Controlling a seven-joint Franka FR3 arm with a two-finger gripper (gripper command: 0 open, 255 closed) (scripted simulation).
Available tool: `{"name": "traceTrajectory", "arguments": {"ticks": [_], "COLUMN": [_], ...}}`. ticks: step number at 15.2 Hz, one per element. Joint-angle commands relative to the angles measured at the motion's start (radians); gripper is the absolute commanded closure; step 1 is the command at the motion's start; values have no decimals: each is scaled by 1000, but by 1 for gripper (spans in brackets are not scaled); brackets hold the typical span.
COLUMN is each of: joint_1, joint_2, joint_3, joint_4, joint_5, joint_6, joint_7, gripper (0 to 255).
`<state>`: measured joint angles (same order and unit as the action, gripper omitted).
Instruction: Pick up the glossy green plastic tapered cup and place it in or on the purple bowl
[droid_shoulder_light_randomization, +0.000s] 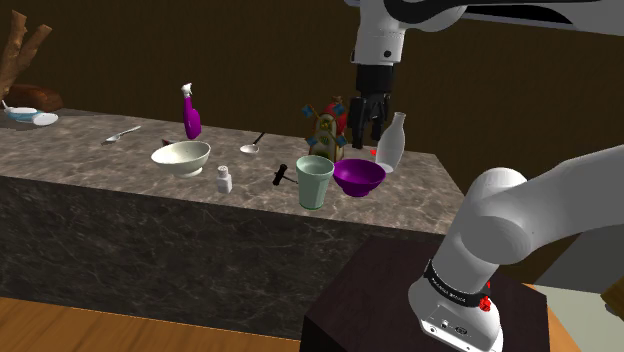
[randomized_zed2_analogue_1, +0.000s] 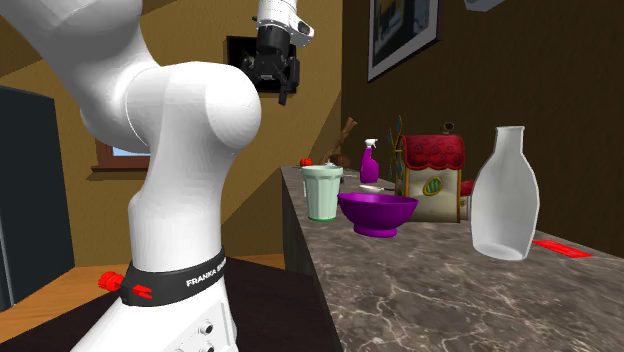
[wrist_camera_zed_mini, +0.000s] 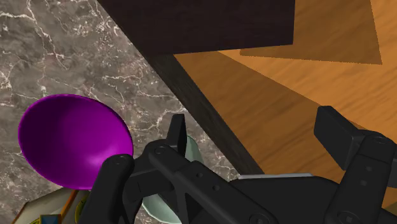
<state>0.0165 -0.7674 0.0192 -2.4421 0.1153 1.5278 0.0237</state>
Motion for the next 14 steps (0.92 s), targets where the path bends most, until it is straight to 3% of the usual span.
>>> {"name": "traceTrajectory", "arguments": {"ticks": [1,8,14], "joint_1": [0,-17,-19], "joint_2": [0,200,415], "joint_3": [0,-104,-182], "joint_4": [0,7,74], "joint_5": [0,-48,-47], "joint_6": [0,189,329], "joint_7": [0,-179,-331], "gripper": [0,0,0]}}
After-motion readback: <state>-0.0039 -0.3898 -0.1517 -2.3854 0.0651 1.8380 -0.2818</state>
